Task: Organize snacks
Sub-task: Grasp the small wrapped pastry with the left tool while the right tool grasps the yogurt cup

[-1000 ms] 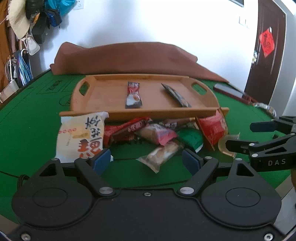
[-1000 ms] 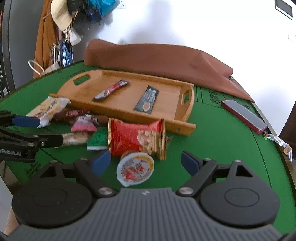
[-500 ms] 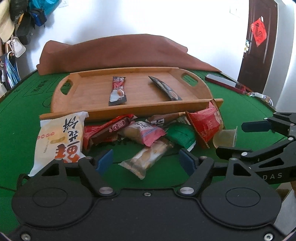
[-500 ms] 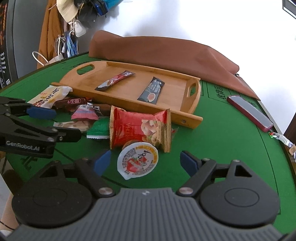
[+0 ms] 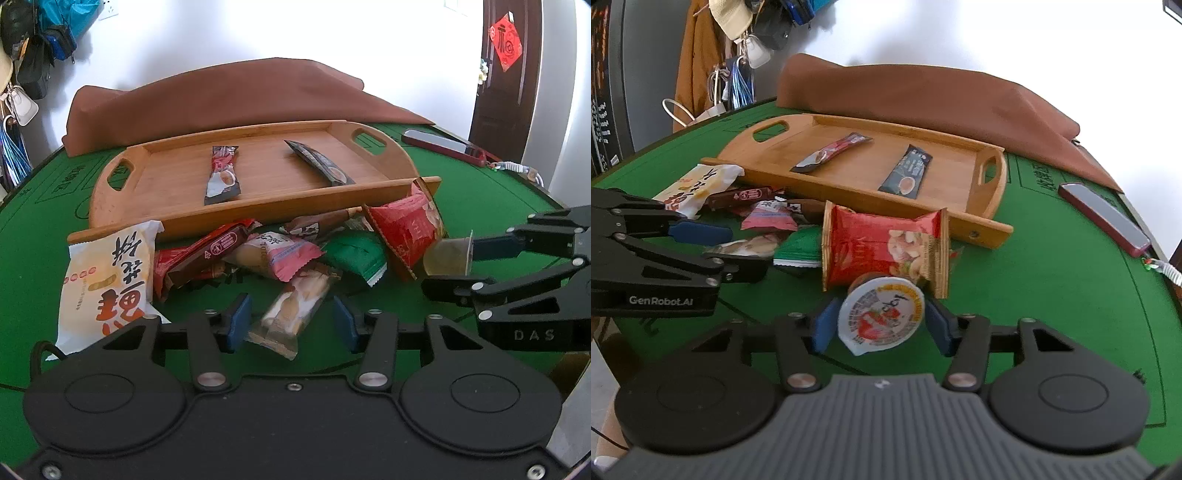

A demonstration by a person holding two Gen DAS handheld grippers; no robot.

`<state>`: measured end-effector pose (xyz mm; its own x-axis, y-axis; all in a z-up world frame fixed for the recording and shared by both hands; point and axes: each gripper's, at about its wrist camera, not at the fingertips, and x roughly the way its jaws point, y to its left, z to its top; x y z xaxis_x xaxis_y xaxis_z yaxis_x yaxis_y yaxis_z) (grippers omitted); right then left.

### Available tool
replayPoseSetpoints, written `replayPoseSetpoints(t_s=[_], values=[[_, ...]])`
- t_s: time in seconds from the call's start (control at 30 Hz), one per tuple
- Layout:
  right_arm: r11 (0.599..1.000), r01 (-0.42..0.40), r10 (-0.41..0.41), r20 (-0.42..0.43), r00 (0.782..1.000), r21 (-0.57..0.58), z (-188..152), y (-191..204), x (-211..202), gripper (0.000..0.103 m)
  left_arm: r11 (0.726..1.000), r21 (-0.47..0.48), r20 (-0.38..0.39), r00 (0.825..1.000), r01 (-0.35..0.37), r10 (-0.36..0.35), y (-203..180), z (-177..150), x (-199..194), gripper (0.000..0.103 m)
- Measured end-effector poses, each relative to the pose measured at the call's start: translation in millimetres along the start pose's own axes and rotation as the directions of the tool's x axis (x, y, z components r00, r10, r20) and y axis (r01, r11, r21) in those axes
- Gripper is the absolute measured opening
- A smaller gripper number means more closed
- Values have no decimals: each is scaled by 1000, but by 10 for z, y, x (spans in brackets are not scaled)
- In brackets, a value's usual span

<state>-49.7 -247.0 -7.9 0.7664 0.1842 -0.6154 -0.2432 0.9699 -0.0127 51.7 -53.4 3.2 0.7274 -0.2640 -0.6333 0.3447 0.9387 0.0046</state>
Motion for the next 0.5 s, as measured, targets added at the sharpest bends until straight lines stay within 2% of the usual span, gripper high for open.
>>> replayPoseSetpoints(t_s=[0.1, 0.47, 0.5], values=[[1000, -3, 3, -2, 1000, 2, -2, 18, 9, 61, 1000, -9, -4, 1000, 10, -10, 11, 19, 20, 42], [999, 2, -1, -13, 1000, 32, 11, 17, 10, 53, 1000, -25, -13, 1000, 15, -15, -7, 58, 34, 23], [999, 6, -5, -13, 1000, 35, 13, 20, 3, 49, 999, -29, -17, 1000, 16, -16, -7, 62, 30, 22]])
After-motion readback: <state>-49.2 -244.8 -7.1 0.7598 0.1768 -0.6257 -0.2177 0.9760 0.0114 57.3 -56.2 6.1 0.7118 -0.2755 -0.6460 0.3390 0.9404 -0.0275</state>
